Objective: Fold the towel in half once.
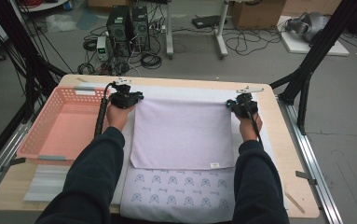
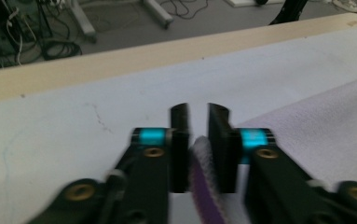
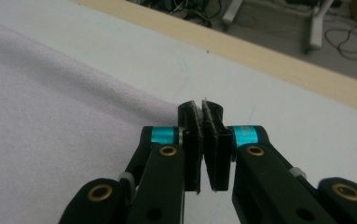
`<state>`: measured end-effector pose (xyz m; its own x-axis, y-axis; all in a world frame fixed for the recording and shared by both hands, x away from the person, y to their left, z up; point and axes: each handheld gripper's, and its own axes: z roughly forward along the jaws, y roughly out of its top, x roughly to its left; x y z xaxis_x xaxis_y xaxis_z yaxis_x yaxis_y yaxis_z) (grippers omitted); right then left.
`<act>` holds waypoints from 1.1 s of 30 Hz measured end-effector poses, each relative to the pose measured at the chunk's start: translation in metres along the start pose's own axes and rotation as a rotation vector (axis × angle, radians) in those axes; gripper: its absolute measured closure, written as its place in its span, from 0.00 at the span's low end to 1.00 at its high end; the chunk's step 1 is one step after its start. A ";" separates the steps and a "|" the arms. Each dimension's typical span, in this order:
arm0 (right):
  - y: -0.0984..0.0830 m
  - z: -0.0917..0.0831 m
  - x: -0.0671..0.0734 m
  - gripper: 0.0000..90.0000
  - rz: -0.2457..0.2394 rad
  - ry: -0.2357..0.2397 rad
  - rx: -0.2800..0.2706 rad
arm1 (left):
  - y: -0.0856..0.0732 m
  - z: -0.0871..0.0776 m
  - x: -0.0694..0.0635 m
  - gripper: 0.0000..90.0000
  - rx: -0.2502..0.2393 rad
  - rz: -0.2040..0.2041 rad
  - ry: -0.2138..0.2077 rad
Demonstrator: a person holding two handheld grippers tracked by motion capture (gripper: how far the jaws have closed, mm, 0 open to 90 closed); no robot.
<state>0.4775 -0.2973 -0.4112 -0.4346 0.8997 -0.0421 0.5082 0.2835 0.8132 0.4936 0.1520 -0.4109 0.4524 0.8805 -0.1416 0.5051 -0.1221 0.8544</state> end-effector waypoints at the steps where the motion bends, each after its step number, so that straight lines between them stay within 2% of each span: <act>1: -0.002 0.003 0.001 0.92 0.020 0.008 0.008 | -0.001 0.000 -0.001 0.67 0.010 -0.018 -0.004; 2: -0.004 0.005 0.002 0.83 0.051 0.025 0.018 | -0.001 0.000 -0.002 0.58 0.012 -0.029 -0.009; 3: -0.005 0.006 0.002 0.73 0.056 0.025 0.018 | -0.002 -0.001 -0.003 0.53 0.005 -0.019 -0.016; 4: -0.005 0.006 0.003 0.69 0.071 0.023 0.018 | -0.004 -0.003 -0.004 0.49 0.000 -0.014 -0.018; 8: -0.004 -0.002 0.007 0.62 0.084 0.027 -0.011 | -0.009 -0.011 -0.006 0.42 -0.010 -0.052 -0.063; 10: -0.003 -0.007 0.009 0.59 0.082 0.029 -0.020 | -0.012 -0.016 -0.009 0.41 -0.012 -0.035 -0.069; 12: -0.003 -0.013 0.010 0.56 0.073 0.032 -0.016 | -0.015 -0.022 -0.012 0.41 -0.022 -0.044 -0.080; 15: -0.005 -0.022 0.013 0.55 0.071 0.044 -0.023 | -0.018 -0.031 -0.017 0.41 -0.018 -0.031 -0.097; 18: -0.010 -0.031 0.016 0.54 0.064 0.069 -0.008 | -0.026 -0.040 -0.026 0.42 -0.041 -0.026 -0.104; 20: -0.015 -0.037 0.017 0.54 0.075 0.081 -0.016 | -0.029 -0.044 -0.032 0.41 -0.021 -0.003 -0.112; 22: -0.021 -0.043 0.018 0.53 0.080 0.093 -0.018 | -0.033 -0.052 -0.037 0.42 -0.051 0.016 -0.111; 24: -0.026 -0.049 0.020 0.53 0.072 0.102 -0.018 | -0.036 -0.058 -0.040 0.42 -0.056 0.013 -0.116; 25: -0.028 -0.052 0.021 0.52 0.070 0.103 -0.019 | -0.038 -0.062 -0.042 0.41 -0.060 0.021 -0.118; 28: -0.038 -0.063 0.024 0.52 0.074 0.116 -0.024 | -0.045 -0.072 -0.046 0.34 -0.102 0.022 -0.079; 30: -0.043 -0.068 0.026 0.48 0.071 0.118 0.021 | -0.050 -0.078 -0.049 0.31 -0.120 0.020 -0.081; 33: -0.051 -0.078 0.031 0.49 0.062 0.130 0.008 | -0.058 -0.086 -0.053 0.27 -0.112 0.029 -0.099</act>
<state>0.3798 -0.3097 -0.4084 -0.4942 0.8652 0.0844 0.5430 0.2314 0.8072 0.3772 0.1514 -0.4095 0.5383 0.8274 -0.1599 0.4085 -0.0902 0.9083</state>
